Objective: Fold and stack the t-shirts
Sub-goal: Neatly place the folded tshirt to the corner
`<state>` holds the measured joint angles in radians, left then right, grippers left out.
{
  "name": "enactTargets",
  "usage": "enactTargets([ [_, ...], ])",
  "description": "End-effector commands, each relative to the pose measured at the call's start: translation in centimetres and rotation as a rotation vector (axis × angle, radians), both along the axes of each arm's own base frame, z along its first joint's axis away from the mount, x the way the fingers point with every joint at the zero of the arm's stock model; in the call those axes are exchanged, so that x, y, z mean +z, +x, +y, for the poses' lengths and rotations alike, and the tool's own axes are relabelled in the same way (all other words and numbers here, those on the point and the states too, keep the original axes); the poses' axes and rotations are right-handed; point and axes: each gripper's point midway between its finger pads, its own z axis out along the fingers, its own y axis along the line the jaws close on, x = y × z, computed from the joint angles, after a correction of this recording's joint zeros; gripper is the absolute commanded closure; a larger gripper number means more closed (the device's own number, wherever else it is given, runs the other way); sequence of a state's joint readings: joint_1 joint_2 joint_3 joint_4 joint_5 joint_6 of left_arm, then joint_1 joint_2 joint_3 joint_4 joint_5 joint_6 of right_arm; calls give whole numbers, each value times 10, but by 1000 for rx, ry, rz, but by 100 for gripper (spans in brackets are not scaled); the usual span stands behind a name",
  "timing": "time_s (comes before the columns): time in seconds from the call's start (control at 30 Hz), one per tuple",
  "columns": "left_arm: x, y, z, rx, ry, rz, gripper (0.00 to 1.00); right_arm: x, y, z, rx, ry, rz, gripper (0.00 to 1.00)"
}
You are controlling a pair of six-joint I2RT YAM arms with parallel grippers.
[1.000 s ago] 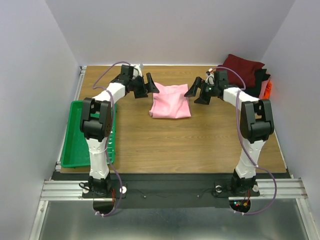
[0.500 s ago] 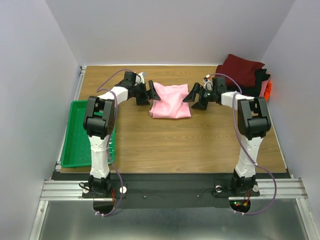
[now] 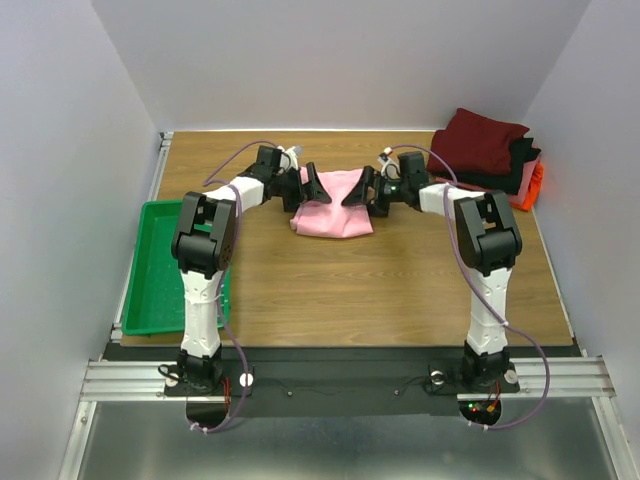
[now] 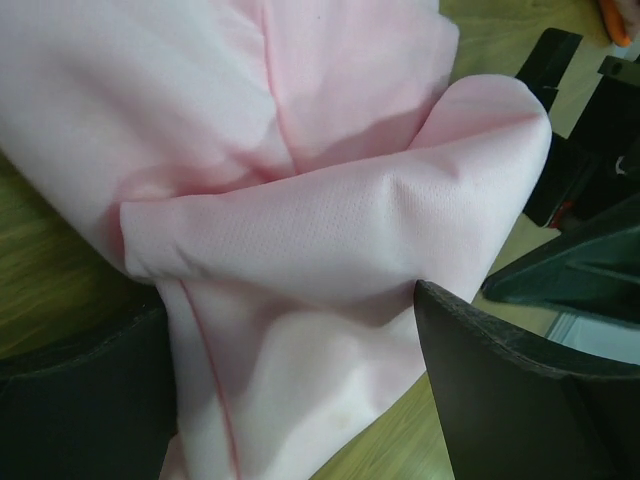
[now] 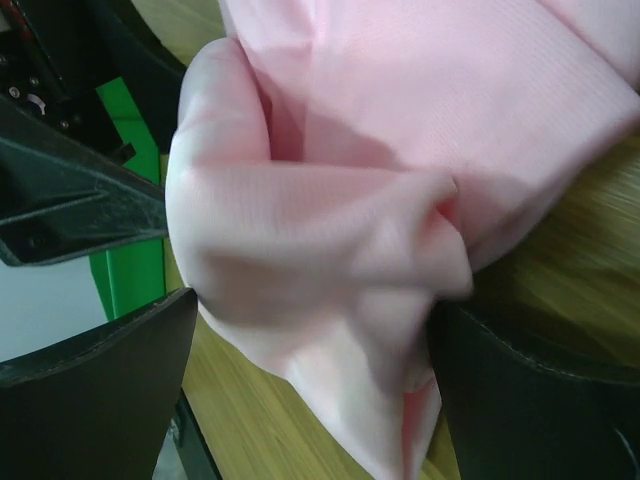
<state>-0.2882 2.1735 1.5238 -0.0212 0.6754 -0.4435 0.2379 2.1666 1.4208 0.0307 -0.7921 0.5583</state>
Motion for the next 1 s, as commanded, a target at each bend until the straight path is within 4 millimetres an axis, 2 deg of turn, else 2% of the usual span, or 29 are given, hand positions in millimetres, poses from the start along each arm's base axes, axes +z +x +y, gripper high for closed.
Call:
enactTargets([
  [0.0, -17, -16, -21, -45, -8, 61, 2, -23, -3, 26, 15, -54, 10, 1],
  [0.17, -11, -15, -35, -54, -34, 55, 2, -26, -4, 43, 41, -56, 3, 1],
  [0.3, -11, -18, -40, -61, -39, 60, 2, -31, -6, 51, 47, -69, 4, 6],
  [0.43, -7, -17, -36, -49, -35, 55, 2, -40, -8, 44, 17, -103, 14, 28],
  [0.5, -5, -13, -30, -26, -27, 49, 2, -41, -11, 41, 9, -117, 17, 35],
  [0.6, 5, -4, -11, 34, -18, 35, 2, -49, -17, 31, -16, -156, 33, 46],
  [0.63, 12, 2, 2, 66, -18, 27, 2, -49, -17, 24, -34, -174, 26, 54],
  [0.67, 14, 1, 3, 71, -16, 26, 2, -47, -14, 19, -49, -180, 21, 59],
  [0.7, 15, 4, 15, 95, -15, 25, 2, -43, -12, 8, -79, -204, 23, 65],
  [0.73, 26, 7, 21, 108, -19, 6, 2, -43, -11, 2, -89, -216, 21, 75],
  [0.8, 32, 10, 34, 130, -15, -8, 2, -36, -6, -12, -117, -247, 12, 85],
  [0.83, 39, 12, 44, 149, -10, -22, 2, -22, 6, -24, -142, -265, -34, 92],
  [0.9, 45, 15, 58, 169, -6, -34, 2, -13, 16, -43, -161, -310, -53, 98],
  [0.97, 49, 14, 65, 177, 0, -40, 2, 0, 27, -53, -171, -331, -82, 100],
])
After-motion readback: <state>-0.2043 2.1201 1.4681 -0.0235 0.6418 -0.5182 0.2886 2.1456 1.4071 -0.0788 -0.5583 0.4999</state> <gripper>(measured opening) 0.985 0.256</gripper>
